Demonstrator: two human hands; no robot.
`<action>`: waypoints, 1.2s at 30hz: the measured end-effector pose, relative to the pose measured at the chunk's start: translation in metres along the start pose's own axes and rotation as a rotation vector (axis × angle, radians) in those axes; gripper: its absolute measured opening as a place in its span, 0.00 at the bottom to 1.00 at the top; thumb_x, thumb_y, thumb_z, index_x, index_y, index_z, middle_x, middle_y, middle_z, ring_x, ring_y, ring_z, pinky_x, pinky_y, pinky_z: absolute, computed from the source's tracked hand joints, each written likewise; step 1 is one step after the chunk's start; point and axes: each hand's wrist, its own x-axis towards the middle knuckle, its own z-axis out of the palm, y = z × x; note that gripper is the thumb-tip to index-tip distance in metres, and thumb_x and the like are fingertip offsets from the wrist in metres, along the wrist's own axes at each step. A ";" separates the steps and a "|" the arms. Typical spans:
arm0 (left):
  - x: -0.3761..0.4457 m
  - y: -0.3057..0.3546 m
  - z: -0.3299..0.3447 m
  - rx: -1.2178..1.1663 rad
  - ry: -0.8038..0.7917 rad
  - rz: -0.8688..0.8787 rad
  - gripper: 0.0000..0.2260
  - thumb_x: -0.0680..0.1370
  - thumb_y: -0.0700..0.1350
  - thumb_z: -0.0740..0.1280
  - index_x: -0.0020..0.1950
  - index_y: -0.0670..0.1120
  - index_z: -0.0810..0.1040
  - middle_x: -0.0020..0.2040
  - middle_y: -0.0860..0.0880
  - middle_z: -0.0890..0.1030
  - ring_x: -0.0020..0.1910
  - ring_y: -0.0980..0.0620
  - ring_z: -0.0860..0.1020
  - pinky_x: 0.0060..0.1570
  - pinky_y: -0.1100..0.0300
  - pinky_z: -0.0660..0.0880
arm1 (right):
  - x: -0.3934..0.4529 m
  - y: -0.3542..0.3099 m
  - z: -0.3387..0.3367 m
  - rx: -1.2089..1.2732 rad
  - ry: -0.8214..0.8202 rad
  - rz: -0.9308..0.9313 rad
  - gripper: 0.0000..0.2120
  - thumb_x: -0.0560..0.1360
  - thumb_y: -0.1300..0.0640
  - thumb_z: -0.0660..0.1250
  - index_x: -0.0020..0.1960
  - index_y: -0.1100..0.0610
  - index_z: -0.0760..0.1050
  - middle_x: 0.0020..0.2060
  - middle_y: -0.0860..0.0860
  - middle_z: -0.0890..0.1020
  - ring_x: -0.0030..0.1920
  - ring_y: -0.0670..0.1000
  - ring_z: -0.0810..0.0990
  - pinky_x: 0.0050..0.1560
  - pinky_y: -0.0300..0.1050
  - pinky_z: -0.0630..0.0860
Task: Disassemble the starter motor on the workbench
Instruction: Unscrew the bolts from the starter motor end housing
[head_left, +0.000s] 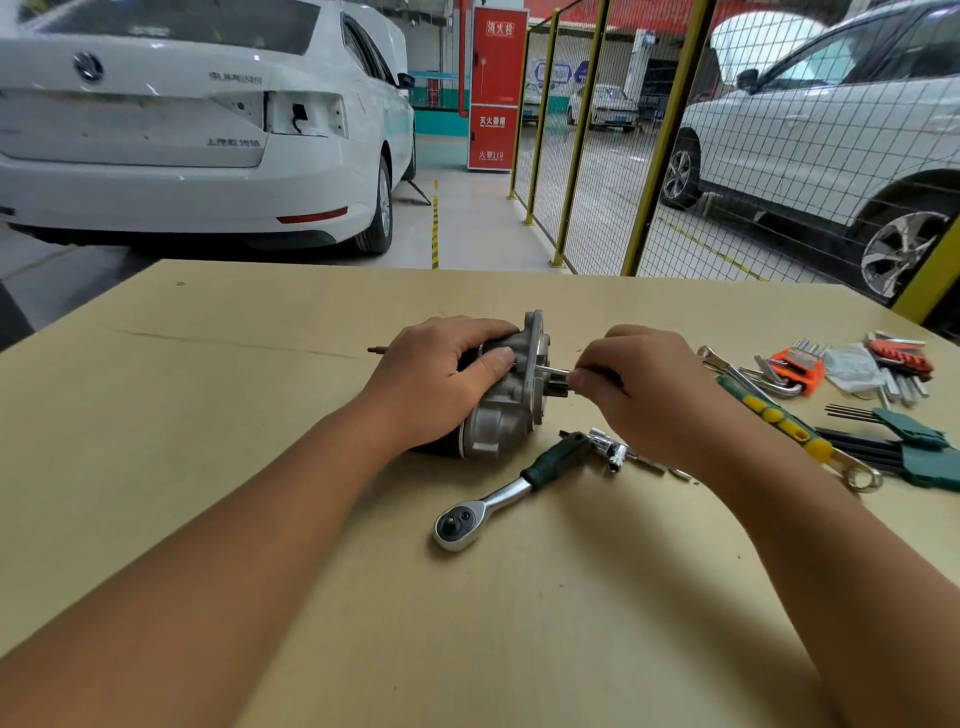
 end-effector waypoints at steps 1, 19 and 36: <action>0.000 0.000 0.000 -0.007 0.003 -0.001 0.21 0.79 0.58 0.61 0.69 0.56 0.80 0.62 0.57 0.83 0.61 0.53 0.78 0.65 0.48 0.74 | 0.000 0.000 -0.001 -0.005 0.018 -0.003 0.08 0.79 0.54 0.69 0.47 0.56 0.84 0.39 0.48 0.78 0.41 0.48 0.74 0.43 0.45 0.68; 0.001 0.000 0.001 -0.014 0.013 0.010 0.20 0.78 0.58 0.62 0.68 0.55 0.81 0.60 0.57 0.84 0.60 0.54 0.78 0.64 0.50 0.74 | 0.001 0.002 -0.002 0.004 0.083 0.035 0.05 0.78 0.56 0.70 0.50 0.54 0.85 0.40 0.45 0.77 0.39 0.42 0.72 0.39 0.35 0.65; 0.002 -0.002 0.002 -0.017 0.016 0.007 0.20 0.79 0.56 0.61 0.68 0.55 0.81 0.62 0.56 0.83 0.61 0.54 0.78 0.65 0.50 0.74 | -0.003 0.004 -0.006 0.059 0.013 0.062 0.02 0.77 0.49 0.71 0.46 0.44 0.80 0.37 0.41 0.81 0.37 0.41 0.75 0.37 0.42 0.70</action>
